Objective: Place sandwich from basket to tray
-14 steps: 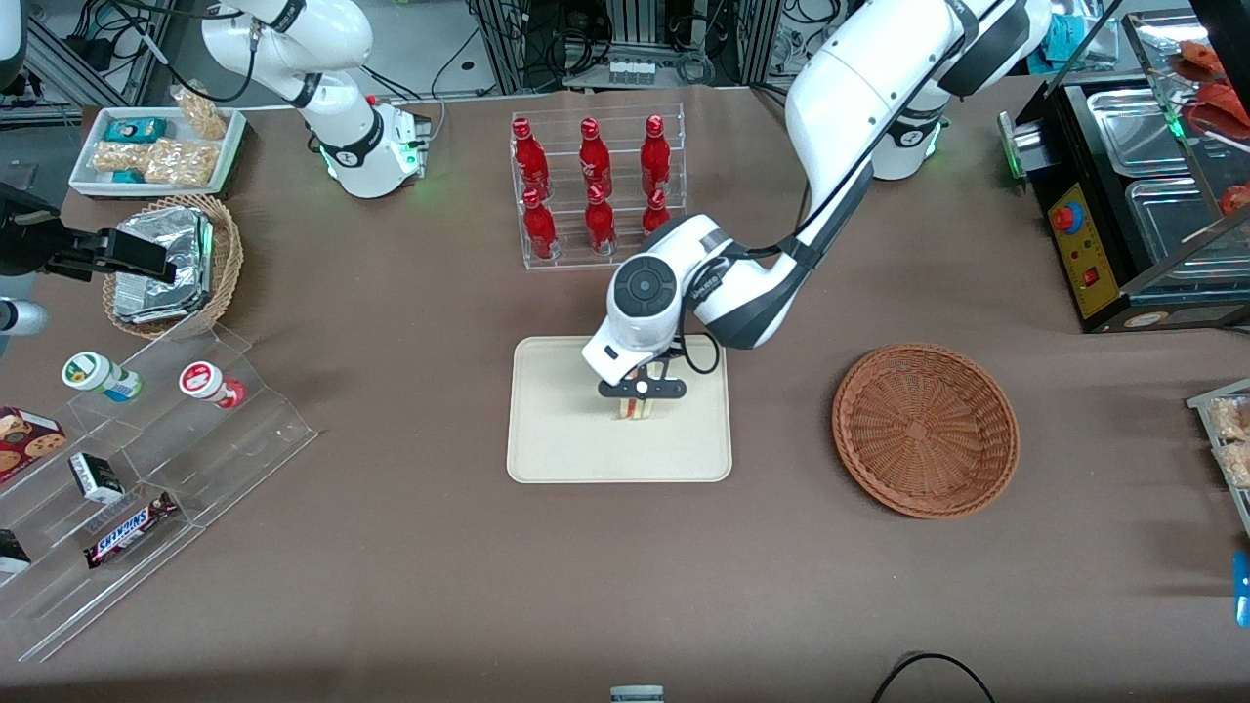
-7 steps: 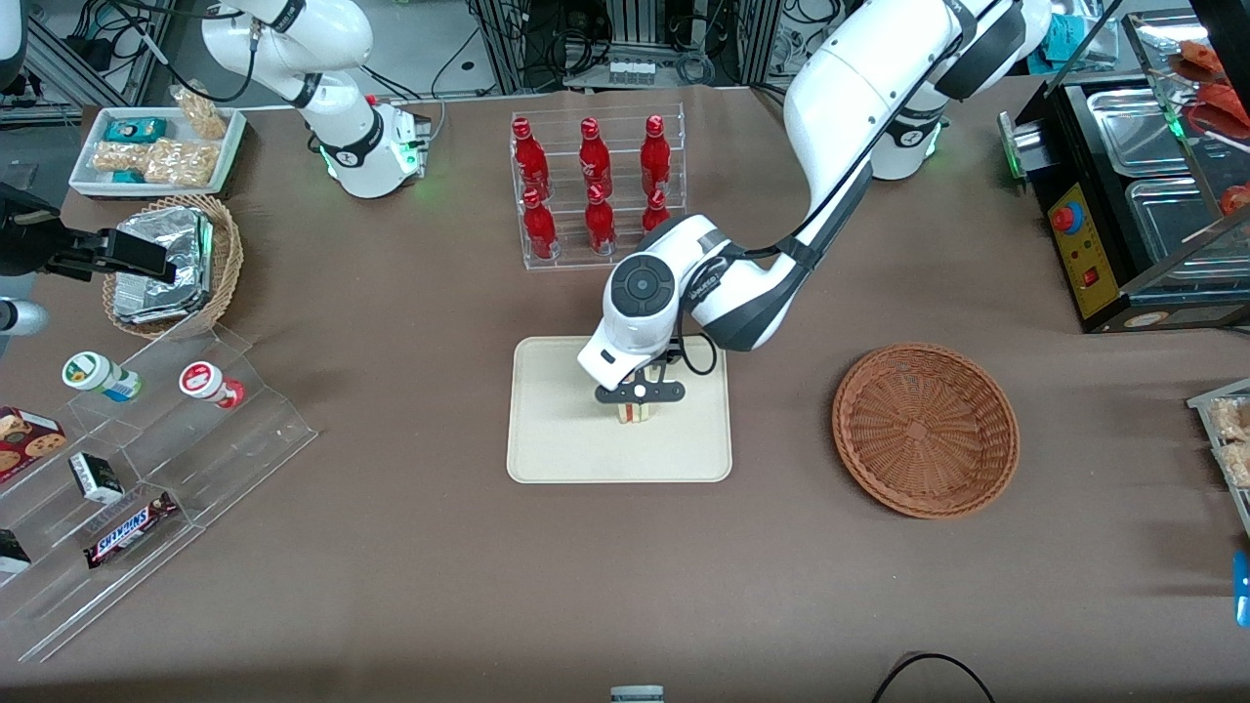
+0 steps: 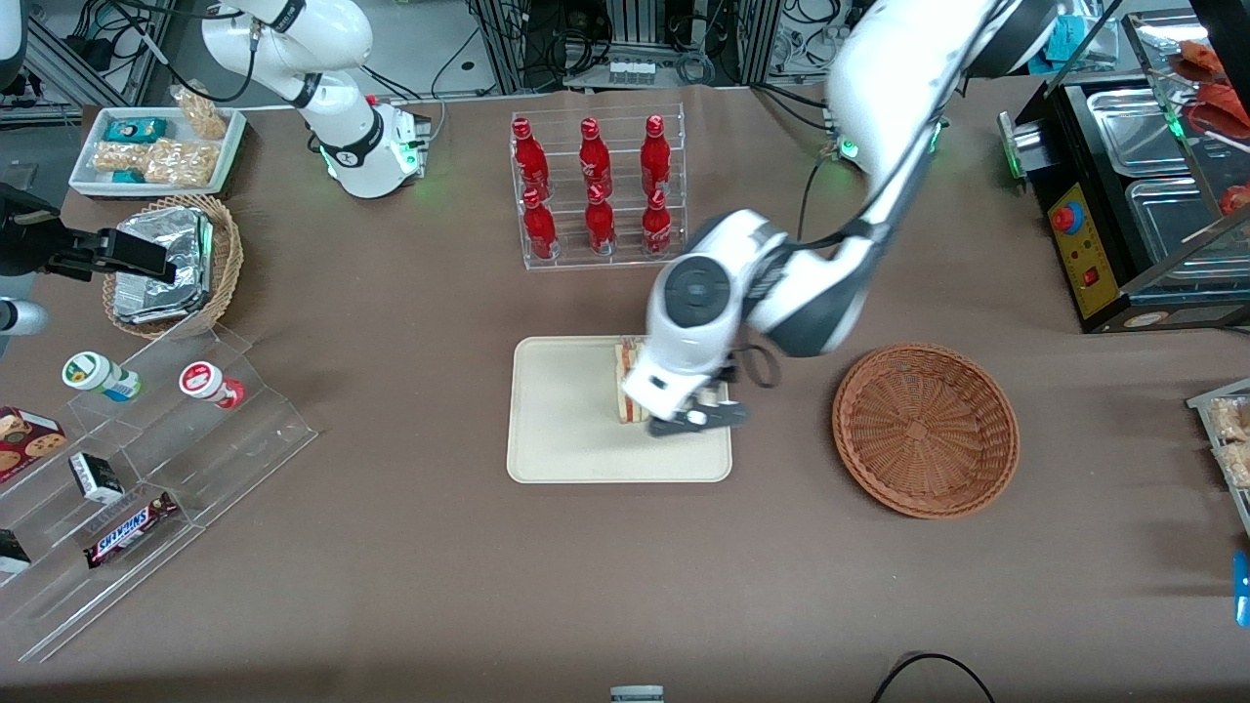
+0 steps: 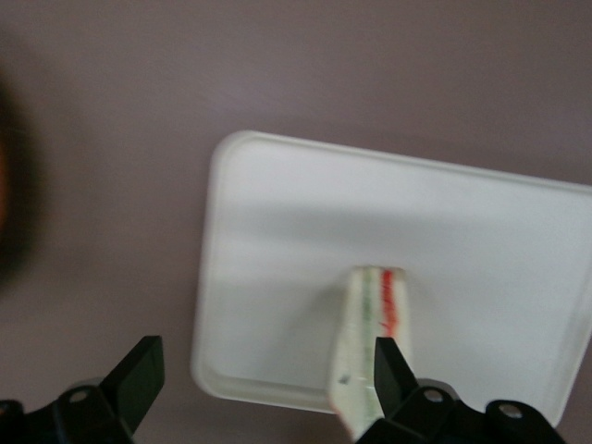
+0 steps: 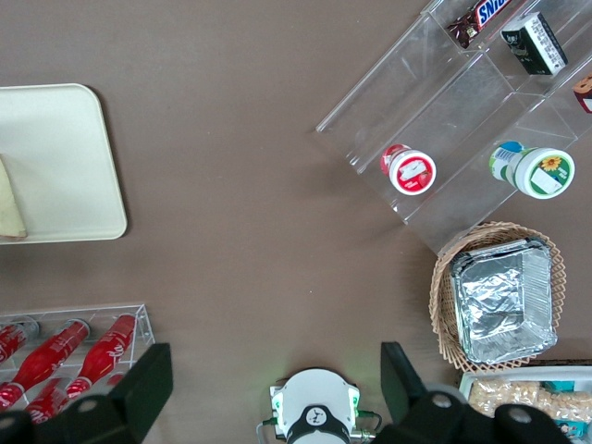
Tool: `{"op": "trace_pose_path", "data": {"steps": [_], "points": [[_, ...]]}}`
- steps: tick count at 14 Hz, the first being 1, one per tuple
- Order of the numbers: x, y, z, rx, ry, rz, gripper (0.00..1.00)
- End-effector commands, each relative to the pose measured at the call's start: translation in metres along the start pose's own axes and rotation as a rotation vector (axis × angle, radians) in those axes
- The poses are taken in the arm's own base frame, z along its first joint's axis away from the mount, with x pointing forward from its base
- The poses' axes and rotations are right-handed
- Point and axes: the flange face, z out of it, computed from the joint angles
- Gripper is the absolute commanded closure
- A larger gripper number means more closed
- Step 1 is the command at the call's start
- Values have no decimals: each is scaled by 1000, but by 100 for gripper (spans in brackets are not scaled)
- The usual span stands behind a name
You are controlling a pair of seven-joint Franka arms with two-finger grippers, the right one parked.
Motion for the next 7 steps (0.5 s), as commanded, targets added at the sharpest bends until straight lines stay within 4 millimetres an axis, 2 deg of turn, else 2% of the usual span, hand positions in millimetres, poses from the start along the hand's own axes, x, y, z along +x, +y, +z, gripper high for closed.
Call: {"op": "trace_pose_path", "data": {"steps": [1, 2, 3, 5, 7], "points": [[14, -82, -68, 4, -74, 24, 0], [24, -127, -92, 6, -119, 39, 0], [25, -160, -113, 15, -148, 61, 0], [36, -243, -153, 25, -183, 60, 0], [30, -297, -181, 36, -212, 72, 0]]}}
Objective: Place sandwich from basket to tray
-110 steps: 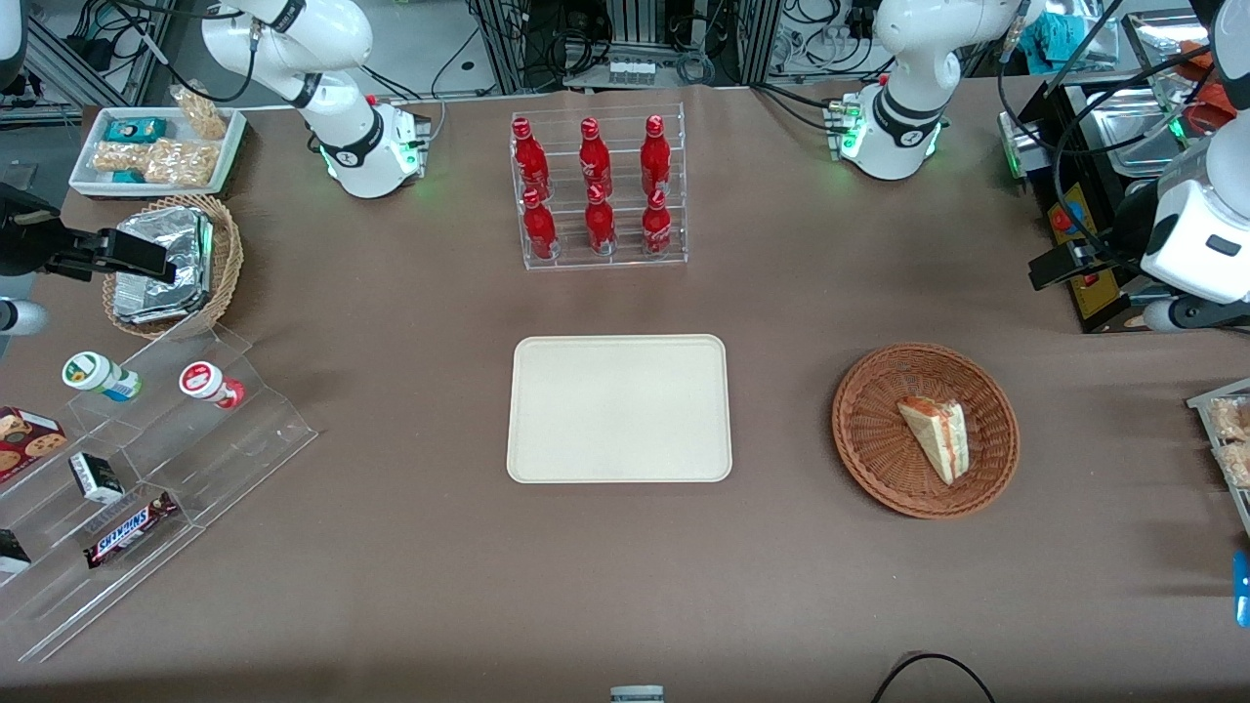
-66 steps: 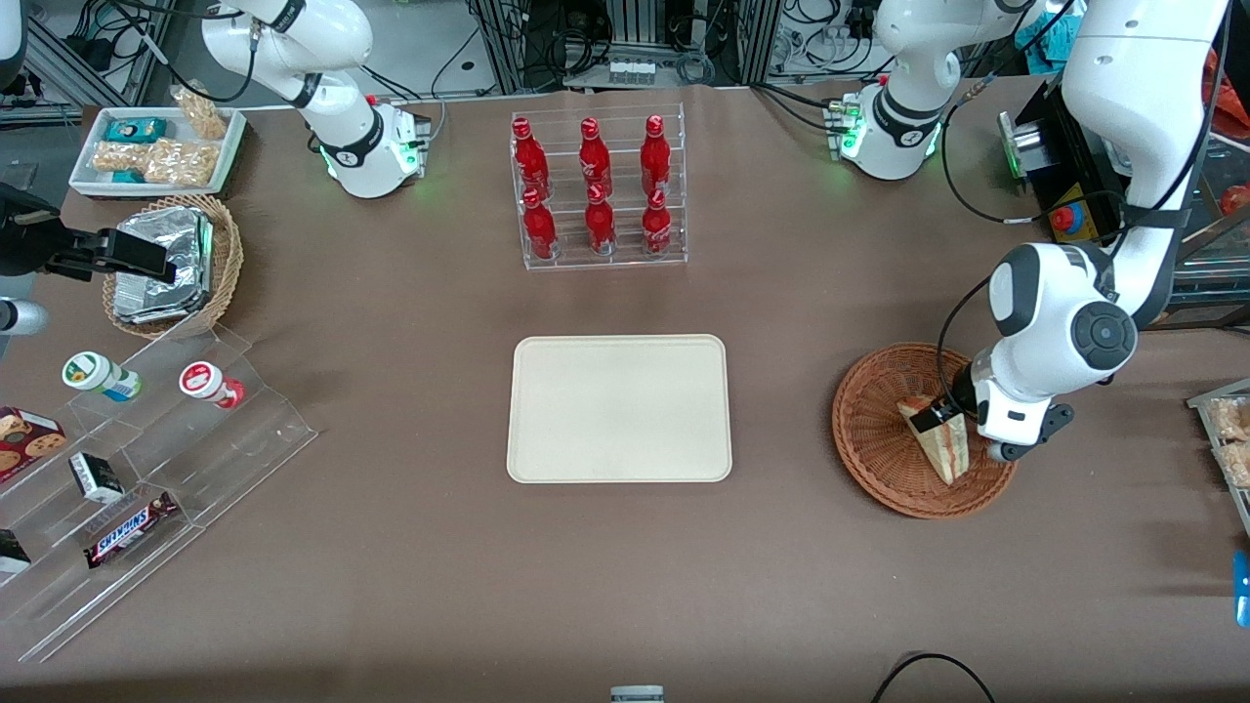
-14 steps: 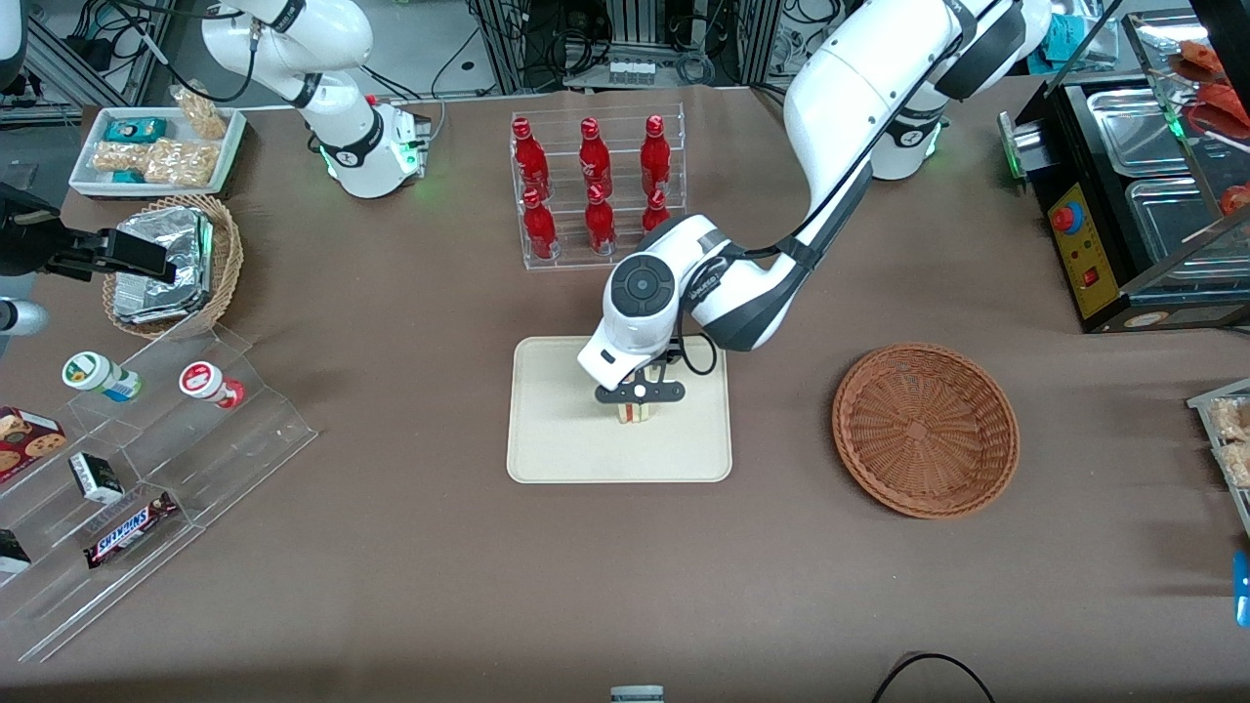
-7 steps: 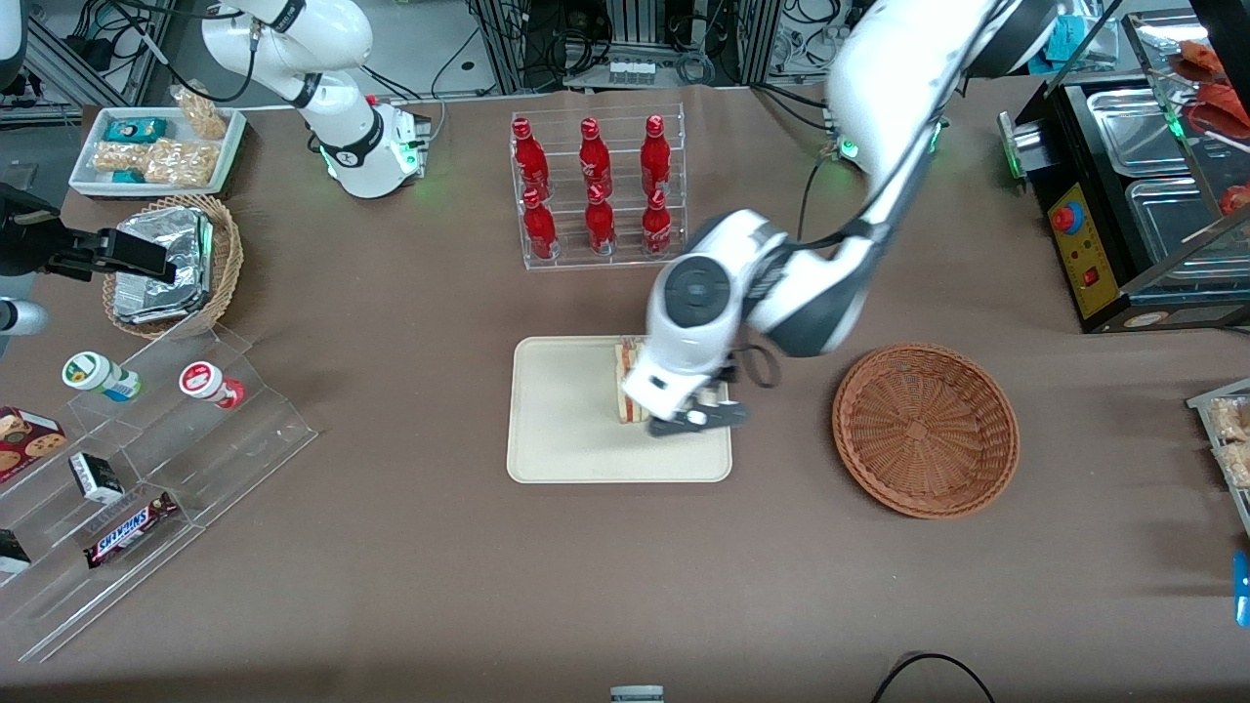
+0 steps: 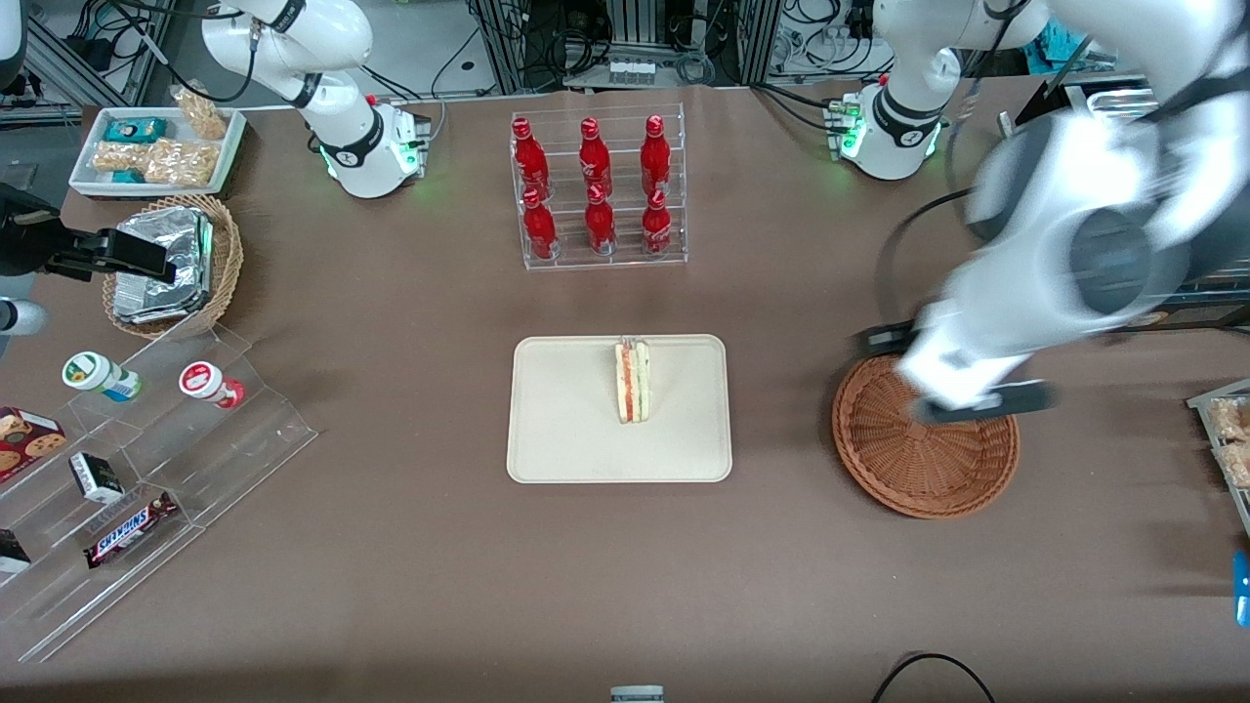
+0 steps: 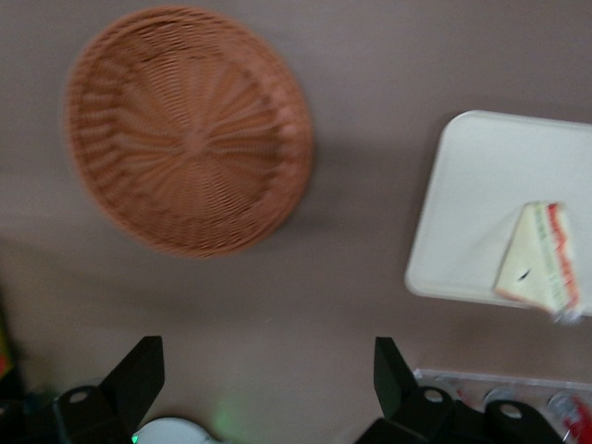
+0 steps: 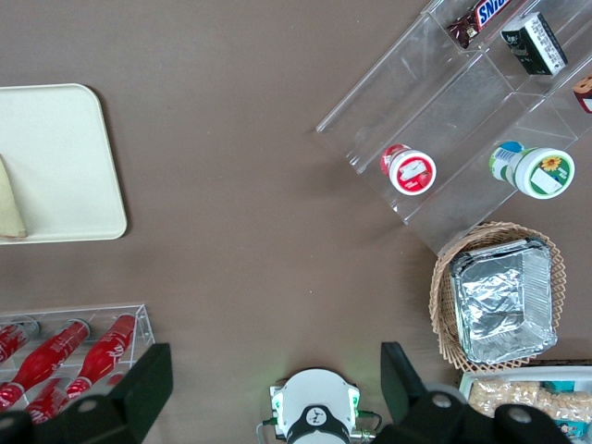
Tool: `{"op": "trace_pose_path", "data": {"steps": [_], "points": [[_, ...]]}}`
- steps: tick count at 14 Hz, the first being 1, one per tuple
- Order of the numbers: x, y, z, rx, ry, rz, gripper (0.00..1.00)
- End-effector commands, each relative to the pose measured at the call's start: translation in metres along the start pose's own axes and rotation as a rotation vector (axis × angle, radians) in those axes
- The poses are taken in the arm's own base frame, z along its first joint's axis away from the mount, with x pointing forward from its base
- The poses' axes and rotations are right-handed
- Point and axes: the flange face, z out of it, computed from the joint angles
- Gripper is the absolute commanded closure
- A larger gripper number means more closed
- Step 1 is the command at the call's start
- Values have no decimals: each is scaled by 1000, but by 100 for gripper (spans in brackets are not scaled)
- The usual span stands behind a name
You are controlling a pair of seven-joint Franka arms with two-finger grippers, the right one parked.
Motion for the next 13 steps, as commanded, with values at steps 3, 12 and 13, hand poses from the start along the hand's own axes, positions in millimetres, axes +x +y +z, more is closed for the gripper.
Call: {"op": "trace_pose_path", "data": {"steps": [3, 12, 13], "points": [[-28, -69, -32, -2, -30, -5, 0], [-96, -91, -69, 52, 30, -48, 0], [-99, -89, -65, 55, 22, -36, 0]]}}
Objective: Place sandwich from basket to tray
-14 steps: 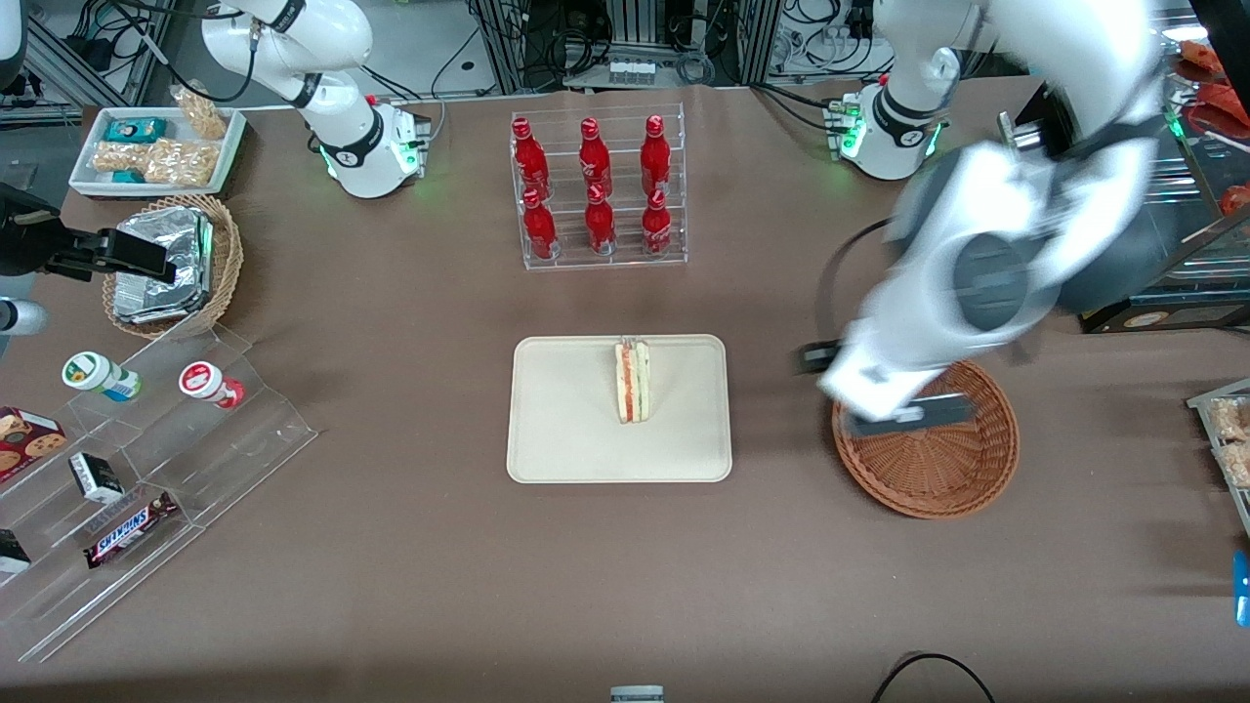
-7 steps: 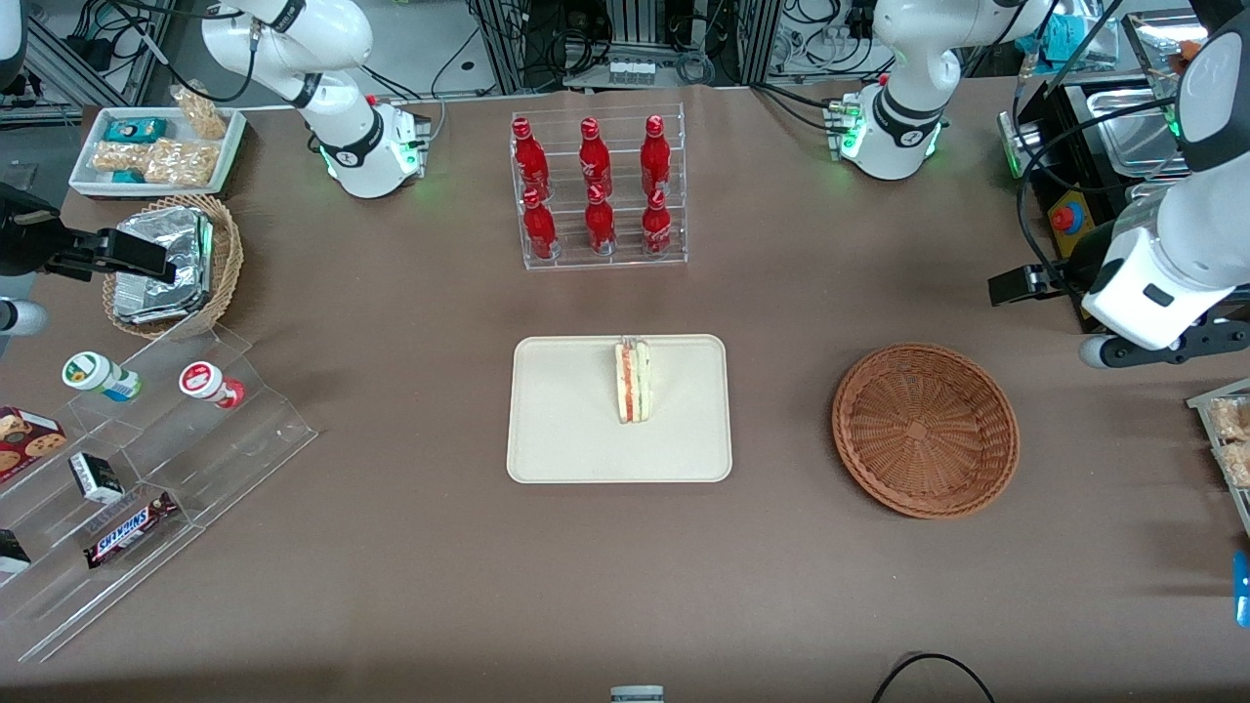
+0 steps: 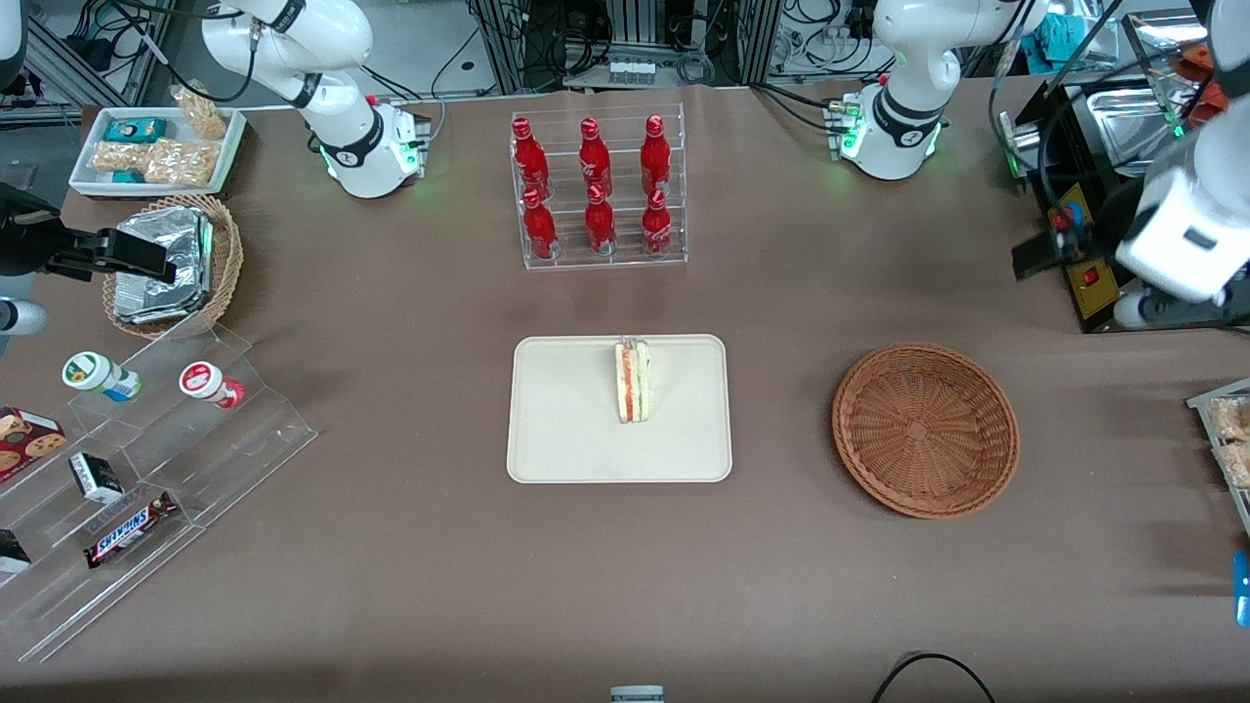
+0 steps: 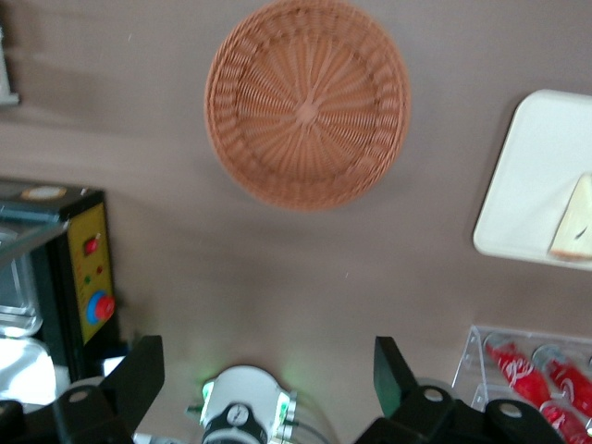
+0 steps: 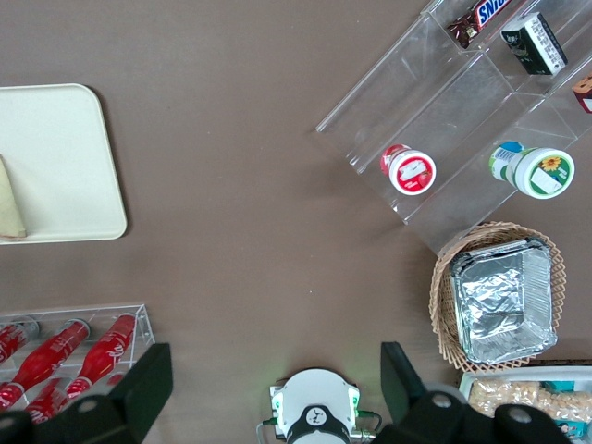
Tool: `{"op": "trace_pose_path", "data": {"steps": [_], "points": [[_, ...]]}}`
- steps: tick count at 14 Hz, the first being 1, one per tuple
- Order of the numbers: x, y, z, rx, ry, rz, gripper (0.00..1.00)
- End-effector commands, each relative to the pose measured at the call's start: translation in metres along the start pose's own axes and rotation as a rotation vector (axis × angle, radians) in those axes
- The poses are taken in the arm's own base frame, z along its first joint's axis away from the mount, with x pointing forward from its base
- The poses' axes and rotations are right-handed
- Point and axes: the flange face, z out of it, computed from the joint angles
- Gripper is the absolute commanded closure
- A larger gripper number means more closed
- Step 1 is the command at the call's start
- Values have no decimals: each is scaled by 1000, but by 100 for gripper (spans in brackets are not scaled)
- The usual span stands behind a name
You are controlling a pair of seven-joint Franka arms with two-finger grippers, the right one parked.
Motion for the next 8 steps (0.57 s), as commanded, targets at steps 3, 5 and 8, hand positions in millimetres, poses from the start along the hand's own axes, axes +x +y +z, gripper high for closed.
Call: {"op": "trace_pose_path", "data": {"steps": [3, 5, 8], "points": [[-40, 10, -2, 32, 13, 25, 0], [-44, 12, -3, 19, 12, 31, 0], [-48, 11, -5, -2, 9, 28, 0]]}}
